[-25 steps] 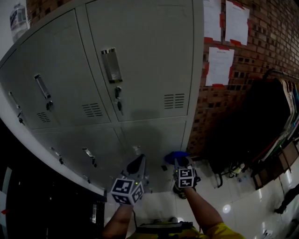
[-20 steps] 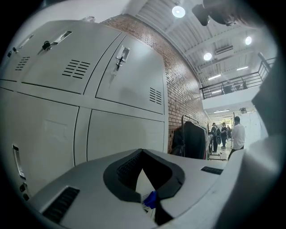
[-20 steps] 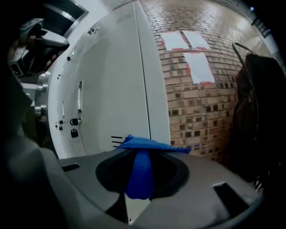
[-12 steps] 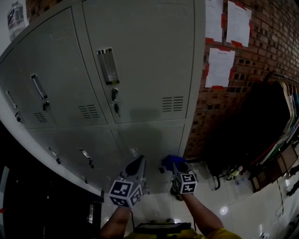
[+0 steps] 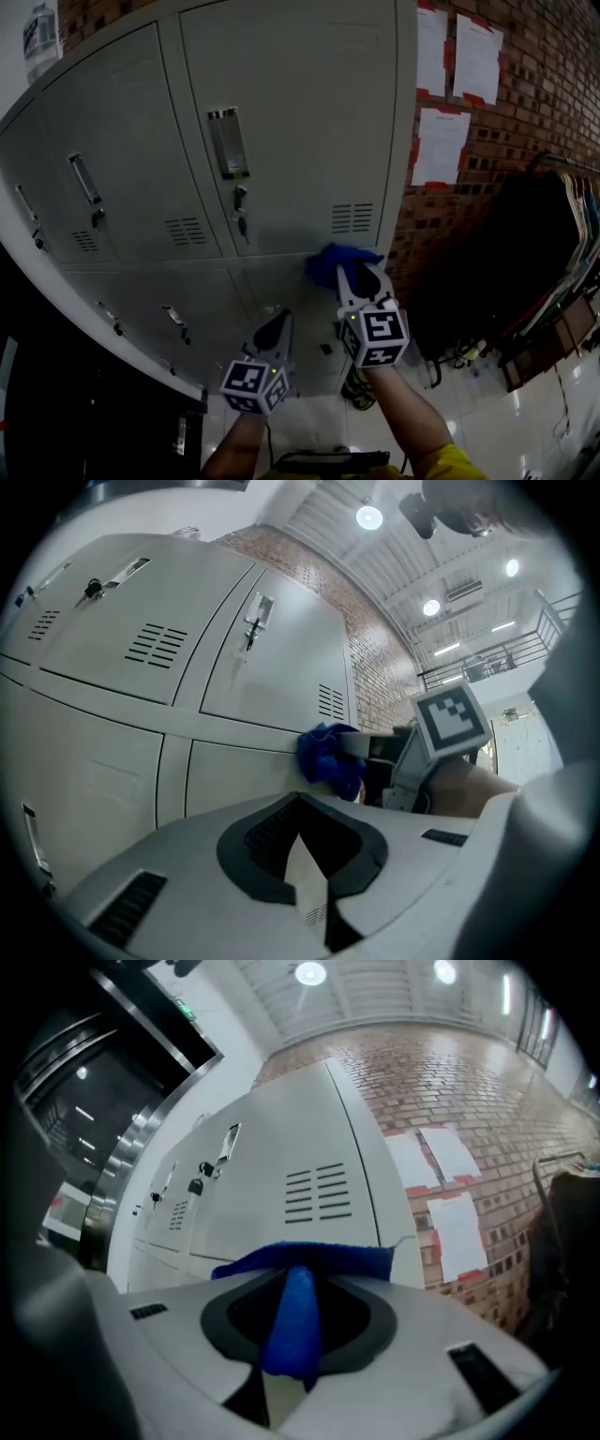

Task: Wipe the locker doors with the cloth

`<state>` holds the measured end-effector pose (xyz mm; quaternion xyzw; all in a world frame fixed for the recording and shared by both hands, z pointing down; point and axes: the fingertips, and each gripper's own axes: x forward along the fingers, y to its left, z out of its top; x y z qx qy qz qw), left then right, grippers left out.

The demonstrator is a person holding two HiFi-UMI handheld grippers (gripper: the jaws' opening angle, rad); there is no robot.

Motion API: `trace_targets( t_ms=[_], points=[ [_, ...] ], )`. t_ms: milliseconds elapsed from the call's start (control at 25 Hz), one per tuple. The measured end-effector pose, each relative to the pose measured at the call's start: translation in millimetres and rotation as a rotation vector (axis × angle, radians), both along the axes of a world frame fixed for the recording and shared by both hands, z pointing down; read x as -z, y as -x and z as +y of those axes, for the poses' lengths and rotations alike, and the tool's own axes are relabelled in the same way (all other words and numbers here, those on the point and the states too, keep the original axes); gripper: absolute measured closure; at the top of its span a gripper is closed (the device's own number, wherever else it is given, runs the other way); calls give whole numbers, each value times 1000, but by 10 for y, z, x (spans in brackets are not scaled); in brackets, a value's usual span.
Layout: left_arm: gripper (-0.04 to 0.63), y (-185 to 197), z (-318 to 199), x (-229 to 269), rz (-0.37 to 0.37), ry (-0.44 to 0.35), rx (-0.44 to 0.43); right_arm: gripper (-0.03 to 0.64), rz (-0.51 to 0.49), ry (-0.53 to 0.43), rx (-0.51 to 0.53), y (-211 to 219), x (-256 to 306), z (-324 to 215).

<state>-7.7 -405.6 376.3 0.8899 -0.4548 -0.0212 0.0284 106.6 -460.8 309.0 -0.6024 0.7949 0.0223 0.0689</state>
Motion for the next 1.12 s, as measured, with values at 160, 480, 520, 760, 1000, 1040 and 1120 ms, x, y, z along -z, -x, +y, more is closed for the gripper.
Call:
trace_targets(
  t_ms=[160,480,520,760,1000,1040,1120],
  points=[
    [595,109,-28,-91,-11,21,23,515,12,141,-8,57,-990,-73],
    [595,273,-181,-422,-16,81,77,515,-2,575,-99,-7,-3777,-182],
    [595,282,-175,-430,-18,84,77,515,16,584,-101,-17,-3947,-174],
    [595,365,-139,-526,-23,101,88,518,-30,510,-28,90,-3492,-89],
    [595,465,-112,-418,-14,74,106,520,-58,105,118,564,-589,277],
    [595,484,-111,-404,-11,71,110,520,-56,51,128,623,-205,271],
    [595,519,-107,-397,-6,70,120,520,-41,2,119,708,244,153]
  ],
)
